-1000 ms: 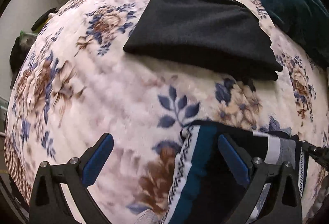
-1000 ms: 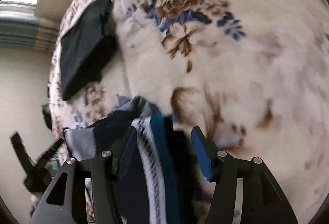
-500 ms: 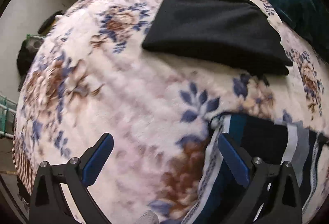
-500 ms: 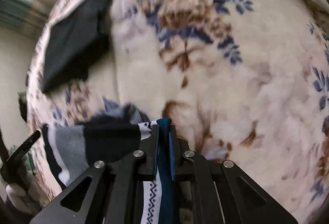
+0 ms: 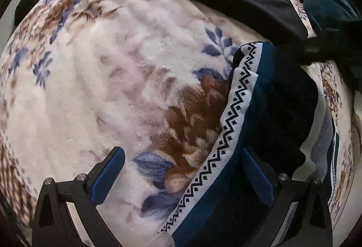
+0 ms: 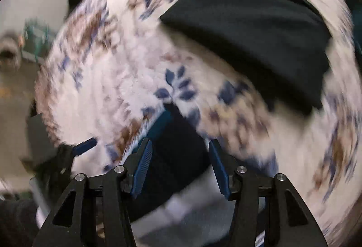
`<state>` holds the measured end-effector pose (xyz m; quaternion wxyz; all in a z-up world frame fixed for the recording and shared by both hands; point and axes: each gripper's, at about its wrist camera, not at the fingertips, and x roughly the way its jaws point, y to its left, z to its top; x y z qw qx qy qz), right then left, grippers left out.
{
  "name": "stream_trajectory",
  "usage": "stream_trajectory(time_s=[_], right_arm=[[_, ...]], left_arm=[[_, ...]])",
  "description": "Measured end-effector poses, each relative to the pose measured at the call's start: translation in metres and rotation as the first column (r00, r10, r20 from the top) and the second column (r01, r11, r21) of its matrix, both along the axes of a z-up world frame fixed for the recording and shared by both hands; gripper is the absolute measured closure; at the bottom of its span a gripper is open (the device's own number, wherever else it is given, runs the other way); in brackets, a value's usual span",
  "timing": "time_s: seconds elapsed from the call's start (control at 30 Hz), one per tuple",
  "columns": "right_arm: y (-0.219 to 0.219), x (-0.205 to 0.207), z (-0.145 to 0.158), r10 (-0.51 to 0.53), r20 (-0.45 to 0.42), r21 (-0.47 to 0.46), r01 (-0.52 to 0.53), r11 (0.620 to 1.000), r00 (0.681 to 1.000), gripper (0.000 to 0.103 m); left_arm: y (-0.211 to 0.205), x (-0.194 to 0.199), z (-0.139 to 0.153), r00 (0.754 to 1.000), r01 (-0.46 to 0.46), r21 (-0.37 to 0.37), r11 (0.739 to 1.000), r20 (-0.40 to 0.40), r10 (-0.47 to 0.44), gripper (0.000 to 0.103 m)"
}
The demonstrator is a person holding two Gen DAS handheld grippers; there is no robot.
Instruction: Fold small clothes
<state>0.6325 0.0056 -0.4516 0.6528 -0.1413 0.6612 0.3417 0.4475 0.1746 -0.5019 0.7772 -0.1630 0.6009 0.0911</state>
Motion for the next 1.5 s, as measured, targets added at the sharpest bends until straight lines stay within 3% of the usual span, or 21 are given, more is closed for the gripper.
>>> stream_trajectory(time_s=[0.03,0.1,0.2,0.3,0.47,0.57,0.63,0.67,0.7,0.77,0.83,0.9,0.93,1.03,1.07,1.2,1.3,1.33,1.37,1.4,1.5], right_arm=[[0.013,0.004,-0.009,0.038,-0.030,-0.024,-0.039,0.999,0.999,0.054],[0.034,0.006,-0.026,0.106,-0.033,-0.089,-0.109,0.990,0.994,0.090],[0.046,0.016,-0.039,0.123,-0.012,-0.176,-0.123,0.977,0.992,0.096],[0.034,0.039,-0.045,-0.009,-0.019,-0.197,0.005,0.980,1.000,0.096],[0.016,0.060,-0.047,-0.197,-0.172,-0.140,0.174,0.975,0.965,0.093],[0.026,0.058,-0.036,-0.137,-0.192,-0.097,0.120,0.988,0.972,0.057],[0.036,0.055,-0.041,-0.073,-0.154,-0.111,0.056,0.992,0.985,0.066],[0.042,0.054,-0.050,-0.046,-0.117,-0.165,0.027,0.986,0.992,0.089],[0.039,0.058,-0.056,-0.063,-0.084,-0.192,0.046,0.980,0.994,0.090],[0.020,0.078,-0.047,-0.195,-0.063,-0.141,0.185,0.973,0.979,0.089],[-0.019,0.089,-0.019,-0.321,-0.136,-0.007,0.323,0.946,0.937,0.081],[-0.069,0.086,0.008,-0.418,-0.154,0.064,0.431,0.900,0.895,0.044],[-0.101,0.079,0.021,-0.473,-0.120,0.069,0.483,0.873,0.873,0.039],[-0.183,0.052,0.032,-0.599,-0.008,0.012,0.599,0.801,0.801,0.038],[-0.216,0.039,0.028,-0.654,0.004,-0.016,0.654,0.757,0.757,0.038],[-0.301,0.004,-0.020,-0.794,-0.157,-0.042,0.800,0.599,0.587,0.038],[-0.313,-0.025,-0.064,-0.802,-0.300,-0.039,0.833,0.552,0.517,0.038],[-0.313,-0.031,-0.076,-0.786,-0.361,-0.015,0.840,0.542,0.501,0.040],[-0.308,-0.040,-0.085,-0.778,-0.382,-0.002,0.842,0.540,0.498,0.062],[-0.303,-0.045,-0.086,-0.790,-0.360,0.001,0.847,0.532,0.496,0.097],[-0.302,-0.047,-0.070,-0.823,-0.253,0.064,0.858,0.510,0.508,0.097]], left_arm=[[0.000,0.000,-0.003,1.000,0.000,-0.012,1.000,0.002,0.000,0.000],[0.000,-0.002,-0.009,1.000,0.005,-0.032,0.999,0.008,-0.005,0.000],[0.001,-0.006,-0.015,1.000,0.007,-0.077,0.997,0.020,-0.006,0.000],[0.002,-0.011,-0.017,1.000,0.005,-0.105,0.995,0.023,-0.002,0.000],[0.006,-0.019,-0.014,1.000,0.002,-0.140,0.990,0.016,0.000,0.000],[0.009,-0.027,-0.010,1.000,0.024,-0.137,0.990,0.022,-0.021,0.000],[0.008,-0.025,-0.011,0.999,0.048,-0.121,0.992,0.017,-0.047,0.000],[0.008,-0.024,-0.009,0.998,0.056,-0.119,0.991,0.017,-0.055,0.000],[0.008,-0.023,-0.006,0.998,0.066,-0.118,0.991,0.018,-0.064,0.000],[0.010,-0.018,0.006,0.996,0.083,-0.102,0.991,0.032,-0.080,0.000],[0.011,-0.011,0.026,0.992,0.108,-0.088,0.990,0.067,-0.103,0.000],[0.010,0.000,0.043,0.987,0.132,-0.068,0.989,0.097,-0.125,0.000],[0.009,0.006,0.047,0.985,0.144,-0.073,0.987,0.109,-0.136,0.000],[-0.004,0.032,0.056,0.976,0.183,-0.055,0.982,0.126,-0.175,0.000],[-0.009,0.041,0.056,0.973,0.198,-0.043,0.979,0.128,-0.191,0.000],[-0.030,0.086,0.034,0.967,0.239,0.019,0.971,0.084,-0.240,0.000],[-0.032,0.108,0.012,0.970,0.239,0.032,0.971,0.032,-0.240,0.000],[-0.031,0.110,0.008,0.971,0.235,0.034,0.971,0.026,-0.236,0.000],[-0.029,0.112,0.005,0.972,0.232,0.043,0.972,0.017,-0.233,0.000],[-0.027,0.115,0.001,0.973,0.229,0.059,0.972,0.002,-0.229,0.000],[-0.021,0.117,-0.005,0.977,0.213,0.045,0.976,-0.015,-0.212,0.000]])
